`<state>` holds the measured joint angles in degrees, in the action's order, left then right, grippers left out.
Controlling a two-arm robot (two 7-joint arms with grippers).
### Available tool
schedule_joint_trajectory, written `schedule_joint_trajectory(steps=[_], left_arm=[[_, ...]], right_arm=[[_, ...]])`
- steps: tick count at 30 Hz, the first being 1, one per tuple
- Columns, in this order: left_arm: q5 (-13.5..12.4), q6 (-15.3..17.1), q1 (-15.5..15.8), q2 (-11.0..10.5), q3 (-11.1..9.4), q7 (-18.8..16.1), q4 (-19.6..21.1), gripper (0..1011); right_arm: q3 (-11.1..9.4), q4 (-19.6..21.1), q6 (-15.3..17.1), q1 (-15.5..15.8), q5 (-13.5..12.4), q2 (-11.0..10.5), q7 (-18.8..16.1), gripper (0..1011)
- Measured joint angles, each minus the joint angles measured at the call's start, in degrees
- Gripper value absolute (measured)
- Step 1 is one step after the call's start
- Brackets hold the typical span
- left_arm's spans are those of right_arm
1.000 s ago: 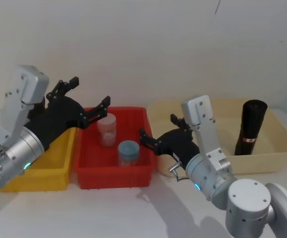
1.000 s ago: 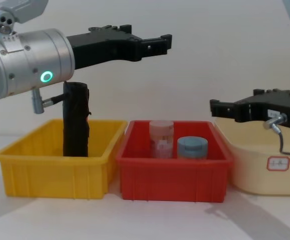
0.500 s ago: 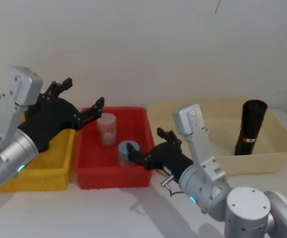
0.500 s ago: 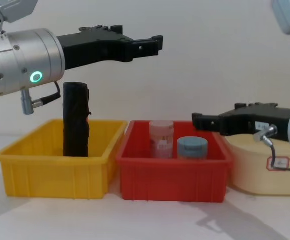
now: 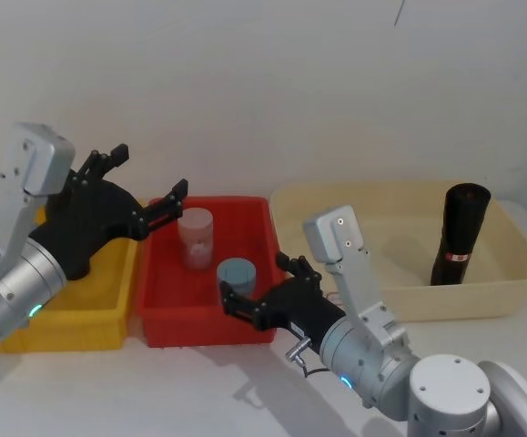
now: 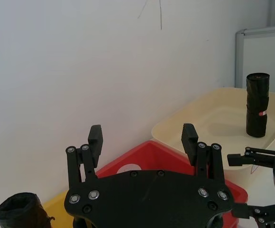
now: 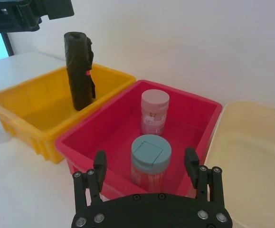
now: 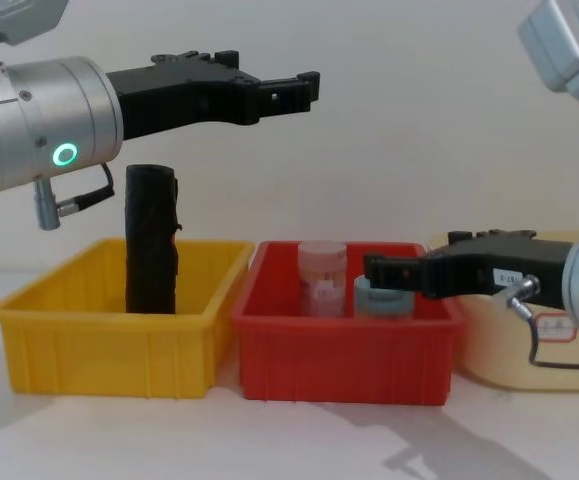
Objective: Pick up the garbage bag with the one hand and transfer it to the other hand.
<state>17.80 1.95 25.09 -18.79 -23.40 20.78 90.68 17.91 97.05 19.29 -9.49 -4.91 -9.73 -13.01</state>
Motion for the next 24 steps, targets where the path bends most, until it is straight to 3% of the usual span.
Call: schedule_joint_trajectory(steps=[24], left_arm=[[0.0,0.1,-0.1,-0.1,0.1,-0.1,0.2,1002]], right_arm=[[0.8,-4.8,-1.1,-1.8,1.2,2.3,0.5,1002]])
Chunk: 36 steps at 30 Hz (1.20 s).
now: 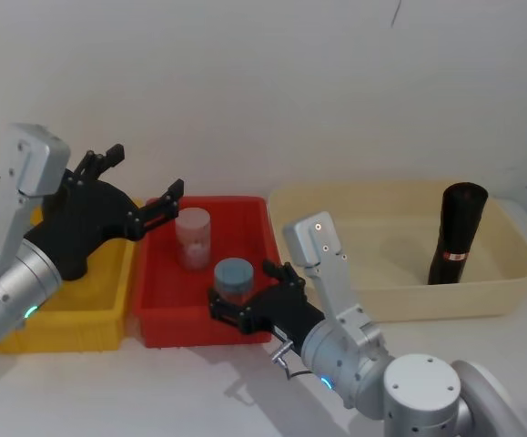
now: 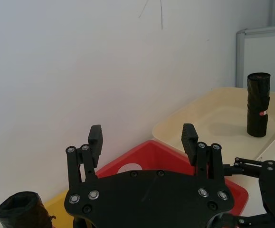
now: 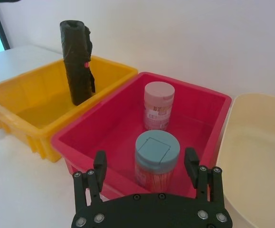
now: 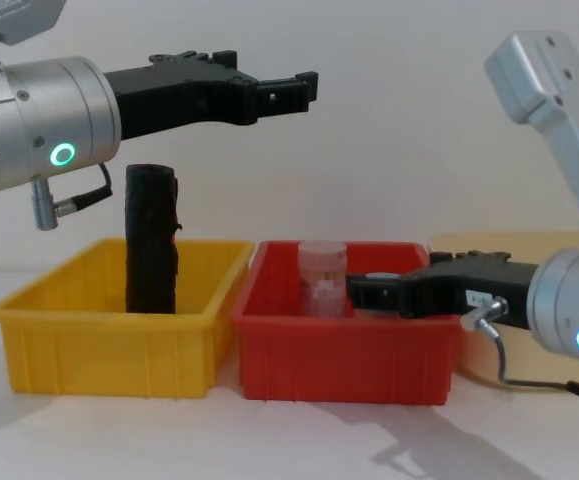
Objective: Pick up the garbage bag with the one hand and transfer it to the other hand.
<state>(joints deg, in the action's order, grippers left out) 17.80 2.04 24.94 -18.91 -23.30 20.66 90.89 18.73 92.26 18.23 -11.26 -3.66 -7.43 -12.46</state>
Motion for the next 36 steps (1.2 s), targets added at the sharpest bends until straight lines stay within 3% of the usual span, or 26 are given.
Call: schedule_joint_trajectory(steps=[18,36], left_arm=[[0.0,0.0,0.0,0.0,0.0,0.0,0.0,1001],[0.0,0.0,0.0,0.0,0.0,0.0,0.0,1001]], right_arm=[[1.2,-3.6,-1.2,-2.7,0.8,1.4,-0.6,1001],[0.4,-8.9,-2.5,-5.6,-0.4,2.5,-0.3,1001]])
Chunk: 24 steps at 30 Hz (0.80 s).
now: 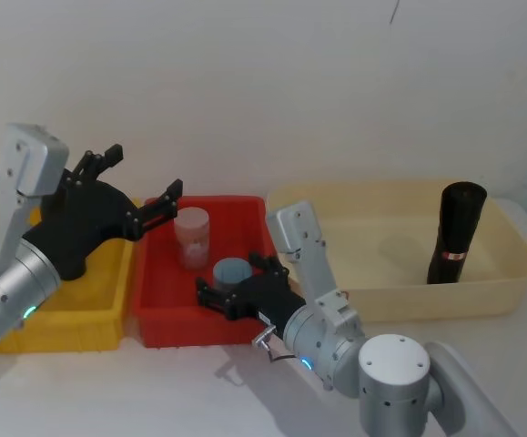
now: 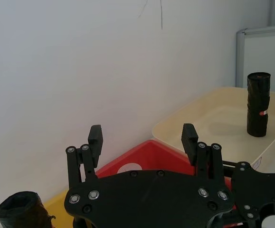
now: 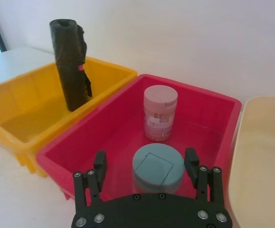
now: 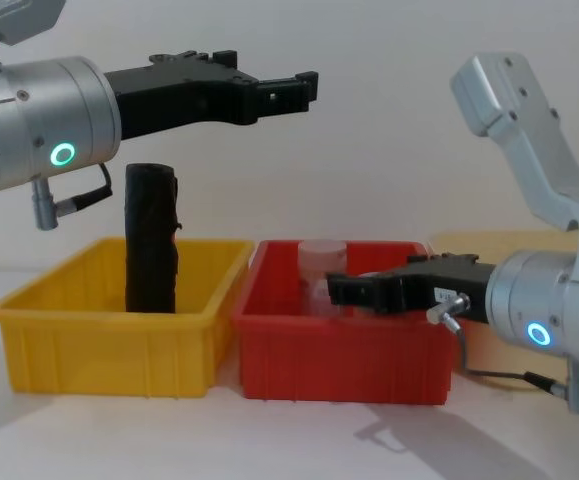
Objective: Pick up the garbage bag with the one hand and transfer it to the other hand.
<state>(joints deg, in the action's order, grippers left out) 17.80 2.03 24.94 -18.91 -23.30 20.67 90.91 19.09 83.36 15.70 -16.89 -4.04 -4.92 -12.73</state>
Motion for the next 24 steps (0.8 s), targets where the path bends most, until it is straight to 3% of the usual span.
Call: schedule_joint_trajectory(steps=[13,24], left_arm=[[0.0,0.0,0.0,0.0,0.0,0.0,0.0,1001],[0.0,0.0,0.0,0.0,0.0,0.0,0.0,1001]], right_arm=[[-0.6,-2.5,-1.0,-1.3,-0.6,0.0,0.3,1001],[0.3,-3.1,-1.9,-1.6,0.5,-0.7,0.2,1001]])
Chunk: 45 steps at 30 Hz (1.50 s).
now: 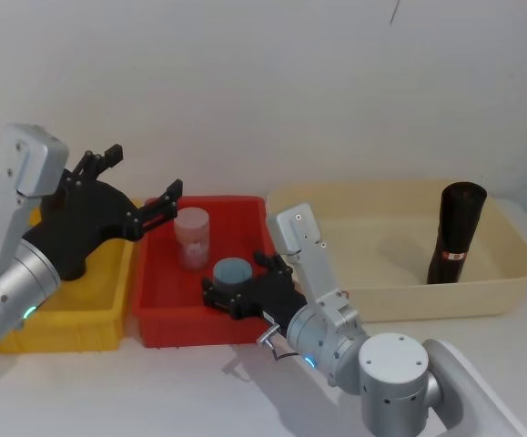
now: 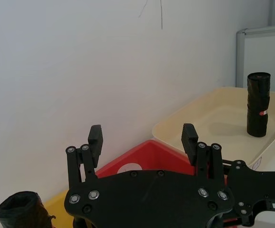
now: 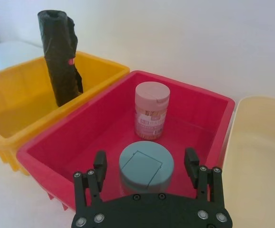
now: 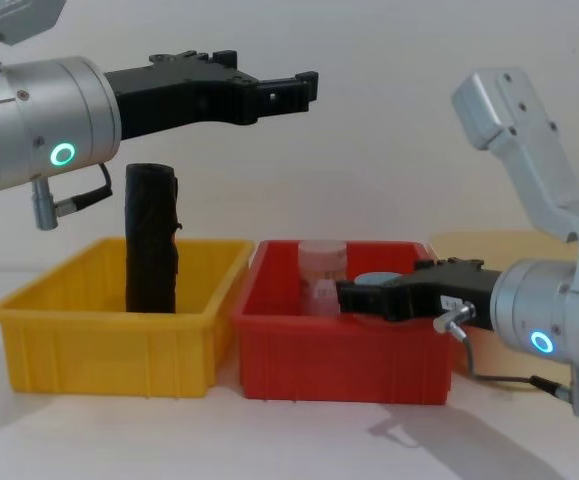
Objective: Pick up the garbage bag with the one hand and transfer it to the other hand.
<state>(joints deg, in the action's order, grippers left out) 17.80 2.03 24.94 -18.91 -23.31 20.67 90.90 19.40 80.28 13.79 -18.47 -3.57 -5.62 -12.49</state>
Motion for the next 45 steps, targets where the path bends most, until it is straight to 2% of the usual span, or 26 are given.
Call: schedule_joint_trajectory(steps=[6,13,14,16,17,18,32,39,45], left_arm=[[0.0,0.0,0.0,0.0,0.0,0.0,0.0,1001],[0.0,0.0,0.0,0.0,0.0,0.0,0.0,1001],[0.0,0.0,0.0,0.0,0.0,0.0,0.0,1001],[0.0,0.0,0.0,0.0,0.0,0.0,0.0,1001],[0.0,0.0,0.0,0.0,0.0,0.0,0.0,1001],[0.0,0.0,0.0,0.0,0.0,0.0,0.0,1001],[0.0,0.0,0.0,0.0,0.0,0.0,0.0,1001],[0.0,0.0,0.0,0.0,0.0,0.0,0.0,1001],[0.0,0.0,0.0,0.0,0.0,0.0,0.0,1001]], right_arm=[[0.8,-0.1,-0.6,-0.1,1.7,-0.4,0.5,978],[1.4,-0.2,-1.1,-0.1,3.3,-0.6,1.3,820],[1.4,-0.2,-1.1,-0.1,3.5,-0.6,1.4,765],[1.4,-0.2,-1.1,-0.1,3.7,-0.5,1.6,738],[1.4,-0.2,-1.1,-0.1,4.0,-0.5,1.7,680],[1.4,-0.1,-1.2,-0.1,4.2,-0.5,2.0,668],[0.4,1.3,-1.4,0.3,4.9,0.2,3.0,665],[-1.2,3.8,-2.1,0.3,3.4,0.8,2.6,665],[-3.9,6.0,-3.5,-0.5,1.2,1.0,2.4,665]])
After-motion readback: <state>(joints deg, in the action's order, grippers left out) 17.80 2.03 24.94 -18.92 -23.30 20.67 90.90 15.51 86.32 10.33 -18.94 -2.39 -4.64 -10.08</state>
